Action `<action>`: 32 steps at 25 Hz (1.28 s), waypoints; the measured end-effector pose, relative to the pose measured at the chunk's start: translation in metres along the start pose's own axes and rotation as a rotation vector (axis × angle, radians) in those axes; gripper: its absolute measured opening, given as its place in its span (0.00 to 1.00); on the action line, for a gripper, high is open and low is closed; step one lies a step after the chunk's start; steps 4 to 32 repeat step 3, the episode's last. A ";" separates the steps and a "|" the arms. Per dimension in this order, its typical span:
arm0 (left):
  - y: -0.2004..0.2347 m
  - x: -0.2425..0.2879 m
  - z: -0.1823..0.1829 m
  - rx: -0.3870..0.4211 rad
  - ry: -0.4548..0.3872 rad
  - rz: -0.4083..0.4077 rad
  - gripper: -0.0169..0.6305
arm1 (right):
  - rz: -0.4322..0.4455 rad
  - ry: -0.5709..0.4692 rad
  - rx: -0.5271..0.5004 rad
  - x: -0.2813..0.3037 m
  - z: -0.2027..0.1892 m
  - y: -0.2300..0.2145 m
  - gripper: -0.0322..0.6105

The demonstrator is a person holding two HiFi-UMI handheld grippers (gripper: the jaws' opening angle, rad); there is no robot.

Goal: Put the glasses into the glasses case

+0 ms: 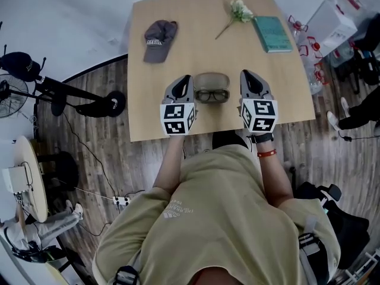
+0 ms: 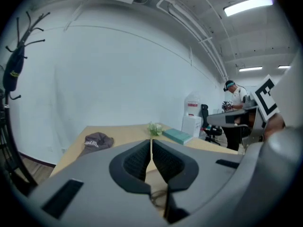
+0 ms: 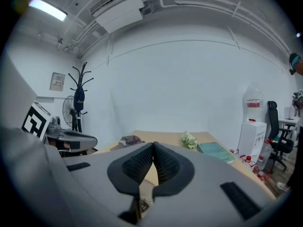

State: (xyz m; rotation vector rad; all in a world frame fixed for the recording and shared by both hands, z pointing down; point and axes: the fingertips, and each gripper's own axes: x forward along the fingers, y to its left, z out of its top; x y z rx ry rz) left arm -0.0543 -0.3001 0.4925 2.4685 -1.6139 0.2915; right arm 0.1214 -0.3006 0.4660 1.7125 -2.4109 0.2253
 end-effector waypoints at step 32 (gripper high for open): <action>0.021 0.019 -0.040 0.022 0.171 -0.008 0.08 | 0.043 0.019 -0.013 0.024 -0.002 0.001 0.07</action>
